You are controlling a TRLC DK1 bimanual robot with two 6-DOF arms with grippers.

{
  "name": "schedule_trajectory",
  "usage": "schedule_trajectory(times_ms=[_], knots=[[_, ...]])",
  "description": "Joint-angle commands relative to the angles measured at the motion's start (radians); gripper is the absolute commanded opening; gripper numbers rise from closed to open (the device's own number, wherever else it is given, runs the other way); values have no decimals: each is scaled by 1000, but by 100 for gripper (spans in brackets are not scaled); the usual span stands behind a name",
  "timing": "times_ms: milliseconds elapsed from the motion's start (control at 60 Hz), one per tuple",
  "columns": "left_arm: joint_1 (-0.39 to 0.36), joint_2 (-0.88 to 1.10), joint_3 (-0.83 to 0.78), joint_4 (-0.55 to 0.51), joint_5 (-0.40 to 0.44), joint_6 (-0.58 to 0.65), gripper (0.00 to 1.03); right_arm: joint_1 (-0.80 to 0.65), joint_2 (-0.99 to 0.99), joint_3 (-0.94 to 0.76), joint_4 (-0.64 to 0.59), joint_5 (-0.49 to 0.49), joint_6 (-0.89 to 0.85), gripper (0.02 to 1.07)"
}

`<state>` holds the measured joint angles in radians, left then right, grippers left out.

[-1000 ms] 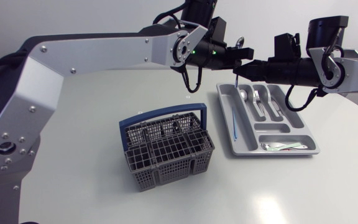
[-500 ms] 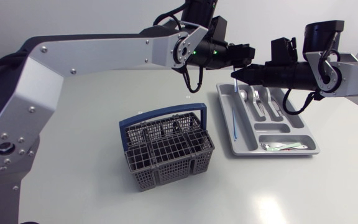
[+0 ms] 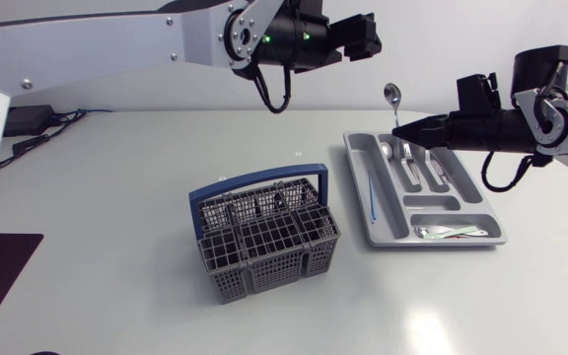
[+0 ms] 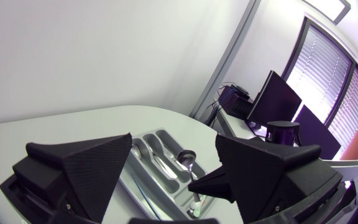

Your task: Unload the cutlery basket into the drawer organizer.

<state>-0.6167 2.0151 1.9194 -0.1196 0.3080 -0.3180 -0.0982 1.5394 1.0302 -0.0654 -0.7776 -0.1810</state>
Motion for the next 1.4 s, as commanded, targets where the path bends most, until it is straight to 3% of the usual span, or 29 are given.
schedule_trajectory(times_ms=[0, 150, 283, 567, 967, 1383], knots=[[20, -46, -40, 15, 3, 20, 95, -54, -2, 11, -63, -42, -127, 8], [46, -76, -56, -11, 2, 77, 95, -133, 34, 90, -274, -111, -397, 8], [69, -101, -68, -69, 3, 157, 95, -193, 94, 218, -564, -140, -706, 8], [107, -161, -129, -183, 3, 343, 95, -305, 372, 564, -1114, -68, -1276, 8], [135, -239, -277, -203, 5, 439, 95, -365, 498, 554, -1215, 152, -1582, 8], [155, -289, -349, -201, 3, 514, 95, -383, 518, 447, -1105, 336, -1687, 8]])
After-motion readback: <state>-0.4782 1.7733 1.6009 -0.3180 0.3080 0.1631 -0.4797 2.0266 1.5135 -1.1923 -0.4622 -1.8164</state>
